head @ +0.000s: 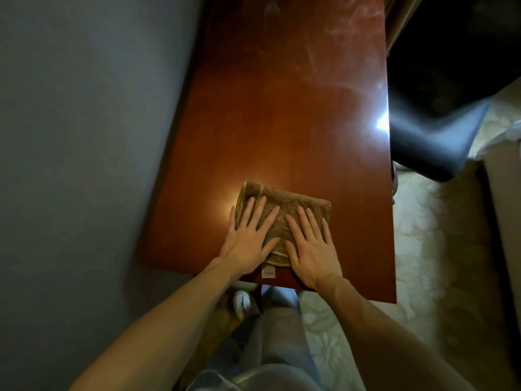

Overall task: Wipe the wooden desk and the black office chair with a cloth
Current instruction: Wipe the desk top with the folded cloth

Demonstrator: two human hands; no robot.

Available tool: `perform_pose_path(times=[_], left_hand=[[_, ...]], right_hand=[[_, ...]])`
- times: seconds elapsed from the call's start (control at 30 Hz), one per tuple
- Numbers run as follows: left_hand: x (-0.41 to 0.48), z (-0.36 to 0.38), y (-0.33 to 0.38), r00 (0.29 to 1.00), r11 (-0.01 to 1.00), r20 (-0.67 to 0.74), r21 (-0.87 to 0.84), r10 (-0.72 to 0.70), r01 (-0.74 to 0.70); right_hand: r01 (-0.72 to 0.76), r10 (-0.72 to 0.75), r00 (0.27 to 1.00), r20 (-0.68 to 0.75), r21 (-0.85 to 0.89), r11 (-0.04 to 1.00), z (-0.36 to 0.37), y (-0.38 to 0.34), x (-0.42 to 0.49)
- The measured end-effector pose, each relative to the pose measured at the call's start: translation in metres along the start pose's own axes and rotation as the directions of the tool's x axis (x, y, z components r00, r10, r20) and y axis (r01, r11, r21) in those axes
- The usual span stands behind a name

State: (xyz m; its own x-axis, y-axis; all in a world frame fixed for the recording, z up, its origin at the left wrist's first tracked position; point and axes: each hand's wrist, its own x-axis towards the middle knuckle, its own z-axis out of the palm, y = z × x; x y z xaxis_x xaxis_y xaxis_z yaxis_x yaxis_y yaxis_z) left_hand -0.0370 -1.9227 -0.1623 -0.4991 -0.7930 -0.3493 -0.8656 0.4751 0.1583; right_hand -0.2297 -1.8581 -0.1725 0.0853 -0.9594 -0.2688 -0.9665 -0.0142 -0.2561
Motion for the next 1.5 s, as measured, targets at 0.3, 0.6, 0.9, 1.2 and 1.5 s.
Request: perform_pose_path(times=[0.3, 0.6, 0.9, 1.2, 1.5], left_hand=[[0.006, 0.012, 0.043, 0.998, 0.996, 0.043, -0.075, 0.05, -0.047], [0.046, -0.022, 0.081, 0.952, 0.97, 0.252, -0.209, 0.173, -0.121], [0.11, -0.028, 0.128, 0.968, 0.963, 0.212, -0.258, 0.136, -0.079], [0.196, -0.071, 0.165, 0.954, 0.945, 0.295, -0.294, -0.053, 0.144], [0.21, -0.12, 0.164, 0.943, 0.931, 0.24, -0.225, -0.232, 0.287]], right_hand=[[-0.068, 0.066, 0.997, 0.029, 0.059, 0.996, -0.005, 0.029, -0.035], [-0.071, 0.076, 0.99, 0.118, -0.045, 0.996, -0.042, 0.102, -0.018], [-0.026, 0.04, 0.987, 0.155, -0.089, 0.996, -0.082, 0.176, 0.023], [0.151, -0.134, 0.967, 0.216, -0.065, 0.986, -0.125, 0.256, 0.115], [0.223, -0.197, 0.957, 0.212, -0.106, 0.969, -0.158, 0.235, 0.141]])
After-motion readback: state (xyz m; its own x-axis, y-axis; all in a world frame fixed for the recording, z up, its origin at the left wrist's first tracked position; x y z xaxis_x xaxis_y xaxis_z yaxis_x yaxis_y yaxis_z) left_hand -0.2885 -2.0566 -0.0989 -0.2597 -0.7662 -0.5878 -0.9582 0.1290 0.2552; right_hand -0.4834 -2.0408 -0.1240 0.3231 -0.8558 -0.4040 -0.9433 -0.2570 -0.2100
